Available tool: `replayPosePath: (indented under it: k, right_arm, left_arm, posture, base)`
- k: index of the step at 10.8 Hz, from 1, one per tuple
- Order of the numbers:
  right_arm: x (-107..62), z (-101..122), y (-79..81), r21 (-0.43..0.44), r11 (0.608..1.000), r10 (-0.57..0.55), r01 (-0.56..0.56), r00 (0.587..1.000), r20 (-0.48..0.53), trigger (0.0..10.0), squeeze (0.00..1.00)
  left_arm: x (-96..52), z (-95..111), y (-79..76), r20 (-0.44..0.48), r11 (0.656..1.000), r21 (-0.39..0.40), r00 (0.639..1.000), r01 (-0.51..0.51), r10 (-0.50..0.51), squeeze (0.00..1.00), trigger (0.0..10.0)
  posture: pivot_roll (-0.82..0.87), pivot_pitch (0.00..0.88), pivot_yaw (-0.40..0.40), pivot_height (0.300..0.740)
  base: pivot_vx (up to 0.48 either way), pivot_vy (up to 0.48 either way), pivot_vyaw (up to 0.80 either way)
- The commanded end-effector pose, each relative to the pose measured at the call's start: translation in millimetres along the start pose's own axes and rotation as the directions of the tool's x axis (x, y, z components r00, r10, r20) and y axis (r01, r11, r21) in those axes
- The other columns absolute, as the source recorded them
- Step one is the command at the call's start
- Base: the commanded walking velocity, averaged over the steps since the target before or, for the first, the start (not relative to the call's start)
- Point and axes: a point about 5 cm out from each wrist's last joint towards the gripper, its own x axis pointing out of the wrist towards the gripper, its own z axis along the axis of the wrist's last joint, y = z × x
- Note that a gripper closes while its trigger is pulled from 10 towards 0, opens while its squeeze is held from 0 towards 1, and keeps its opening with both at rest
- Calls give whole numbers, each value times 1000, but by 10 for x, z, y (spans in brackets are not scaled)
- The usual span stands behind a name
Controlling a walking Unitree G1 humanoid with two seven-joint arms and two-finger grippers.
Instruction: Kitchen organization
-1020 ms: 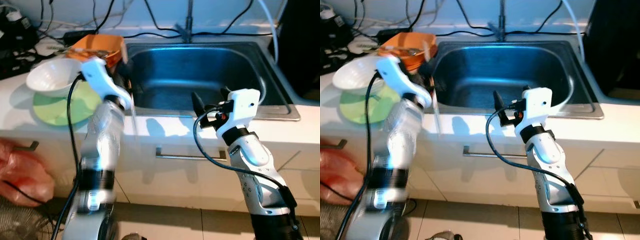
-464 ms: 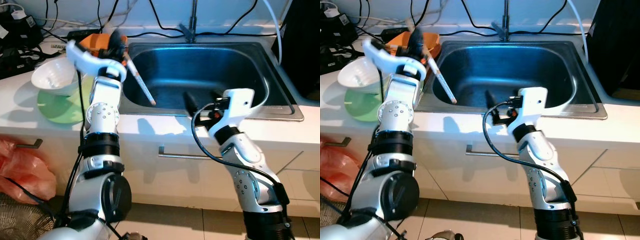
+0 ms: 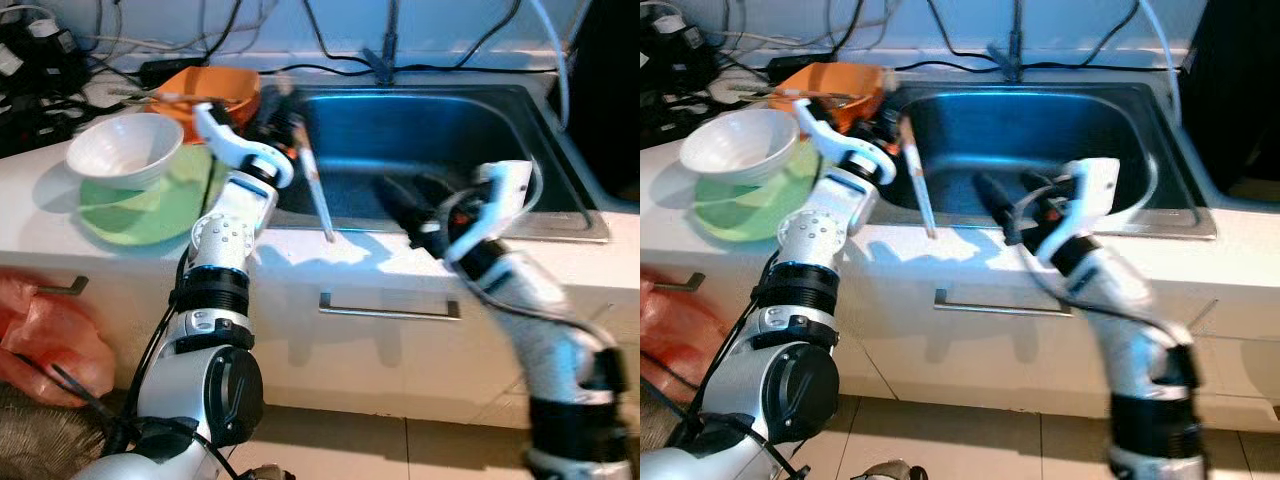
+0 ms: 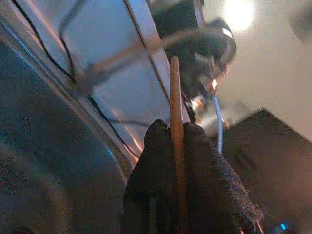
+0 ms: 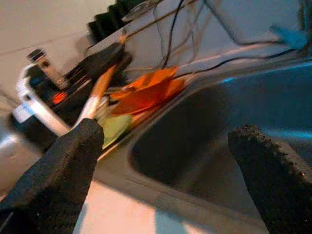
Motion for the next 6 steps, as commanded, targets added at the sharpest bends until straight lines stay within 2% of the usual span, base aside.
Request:
replayPosePath:
  k: [1, 3, 6]
  right_arm:
    - [16, 28, 27, 36, 994, 101, -100, 994, -29, 10000, 0]
    - [14, 48, 55, 67, 968, 247, -240, 963, -105, 10000, 0]
    - [41, -40, 138, 127, 927, 370, -352, 914, -169, 10000, 0]
  left_arm:
    - [-35, -59, 59, -49, 1000, -12, 999, 6, -7, 0, 10000]
    - [-27, -119, 24, -85, 998, -52, 995, 47, -51, 0, 10000]
    - [2, -258, -97, -124, 990, -97, 986, 101, -113, 0, 10000]
  posture:
    - [-29, 57, 101, 740]
    - [-29, 58, 95, 740]
    - [-27, 59, 95, 740]
  base:
    - [0, 0, 0]
    - [0, 0, 0]
    - [0, 0, 0]
